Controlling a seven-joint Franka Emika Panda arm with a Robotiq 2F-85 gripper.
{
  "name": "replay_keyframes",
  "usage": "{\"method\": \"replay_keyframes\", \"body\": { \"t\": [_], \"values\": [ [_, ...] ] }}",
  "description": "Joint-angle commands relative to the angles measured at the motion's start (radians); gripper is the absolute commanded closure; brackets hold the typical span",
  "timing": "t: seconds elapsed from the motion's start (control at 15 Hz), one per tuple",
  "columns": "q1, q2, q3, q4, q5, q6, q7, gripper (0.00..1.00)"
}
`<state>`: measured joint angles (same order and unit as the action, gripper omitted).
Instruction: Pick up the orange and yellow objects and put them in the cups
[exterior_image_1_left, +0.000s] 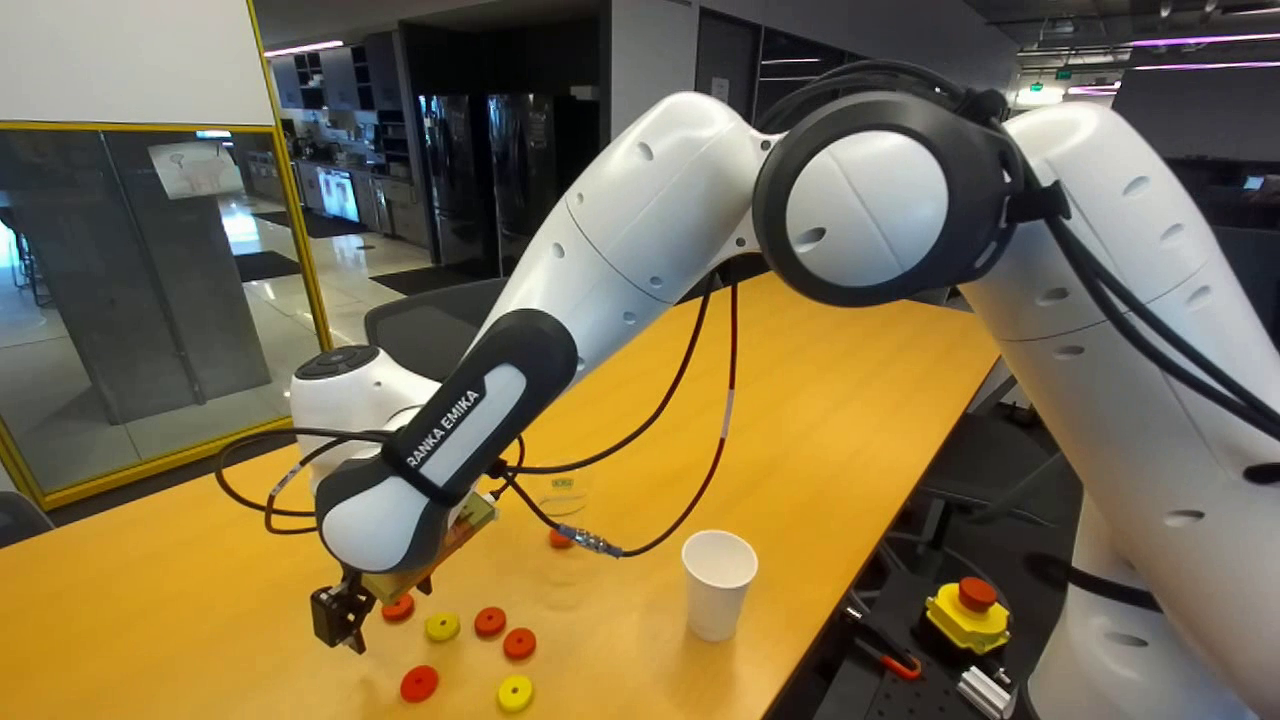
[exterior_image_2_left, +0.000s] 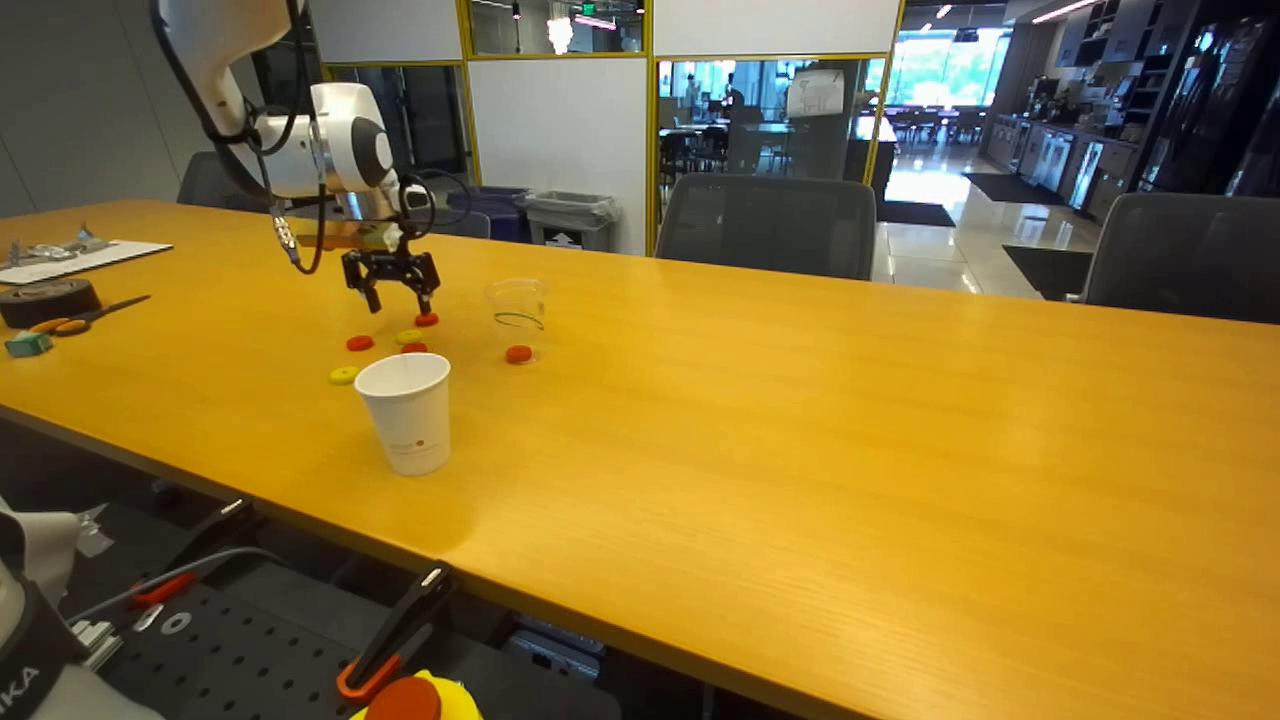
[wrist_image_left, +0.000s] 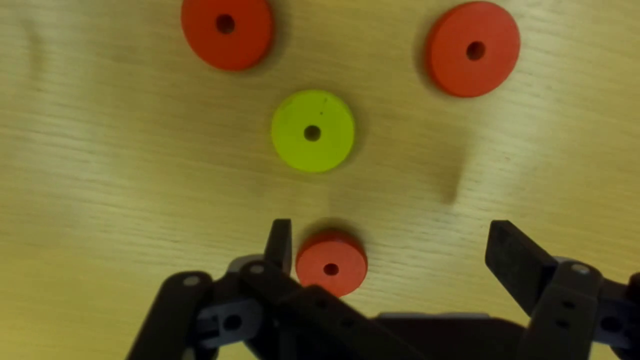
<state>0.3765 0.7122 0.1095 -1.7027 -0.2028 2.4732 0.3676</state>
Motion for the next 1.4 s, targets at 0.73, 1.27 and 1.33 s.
{"method": "replay_keyframes", "body": {
  "t": [0.73, 1.27, 1.33],
  "values": [
    [-0.03, 0.14, -0.022, 0.217, 0.063, -0.087, -0.113, 0.42],
    [-0.026, 0.101, -0.03, 0.206, 0.059, -0.143, -0.098, 0.83],
    [-0.025, 0.093, -0.035, 0.201, 0.055, -0.148, -0.094, 0.83]
  ]
}}
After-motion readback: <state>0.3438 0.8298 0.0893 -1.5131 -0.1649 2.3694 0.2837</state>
